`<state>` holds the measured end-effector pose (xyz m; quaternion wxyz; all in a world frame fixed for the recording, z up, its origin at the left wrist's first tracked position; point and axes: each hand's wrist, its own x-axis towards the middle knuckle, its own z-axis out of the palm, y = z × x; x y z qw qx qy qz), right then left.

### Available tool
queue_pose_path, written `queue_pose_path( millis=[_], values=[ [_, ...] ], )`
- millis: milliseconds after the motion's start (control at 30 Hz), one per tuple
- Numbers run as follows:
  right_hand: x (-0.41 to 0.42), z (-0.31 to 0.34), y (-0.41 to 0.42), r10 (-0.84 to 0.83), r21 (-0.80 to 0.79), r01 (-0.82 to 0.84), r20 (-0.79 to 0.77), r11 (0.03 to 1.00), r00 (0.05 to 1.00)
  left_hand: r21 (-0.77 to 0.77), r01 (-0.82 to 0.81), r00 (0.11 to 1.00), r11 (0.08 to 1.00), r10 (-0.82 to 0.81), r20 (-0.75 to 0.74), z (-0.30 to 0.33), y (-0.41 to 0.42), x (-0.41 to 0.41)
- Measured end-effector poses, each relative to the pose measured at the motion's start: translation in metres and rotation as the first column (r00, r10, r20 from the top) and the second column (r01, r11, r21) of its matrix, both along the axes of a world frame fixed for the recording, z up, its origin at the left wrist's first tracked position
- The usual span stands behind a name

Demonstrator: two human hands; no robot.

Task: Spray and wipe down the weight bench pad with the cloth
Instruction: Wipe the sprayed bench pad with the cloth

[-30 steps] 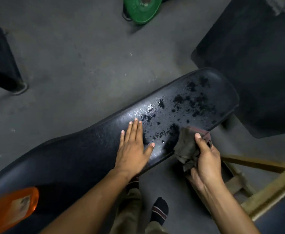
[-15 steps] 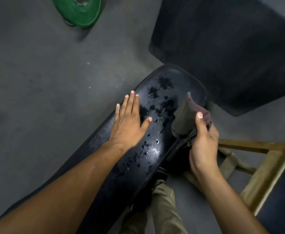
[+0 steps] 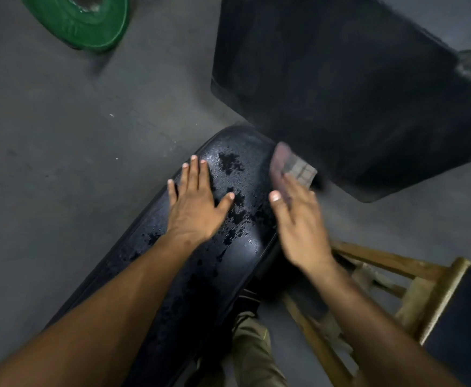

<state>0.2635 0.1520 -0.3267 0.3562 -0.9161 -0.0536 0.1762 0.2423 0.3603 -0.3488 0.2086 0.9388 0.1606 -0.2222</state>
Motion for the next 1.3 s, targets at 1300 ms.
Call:
queue_pose_path(
  millis=[1300],
  values=[
    [-0.022,-0.038,0.015,0.13,-0.528,-0.102,0.016,0.843,0.991,-0.2,0.012,0.986,0.98,-0.045,-0.159,-0.004,0.073,-0.027]
  ],
)
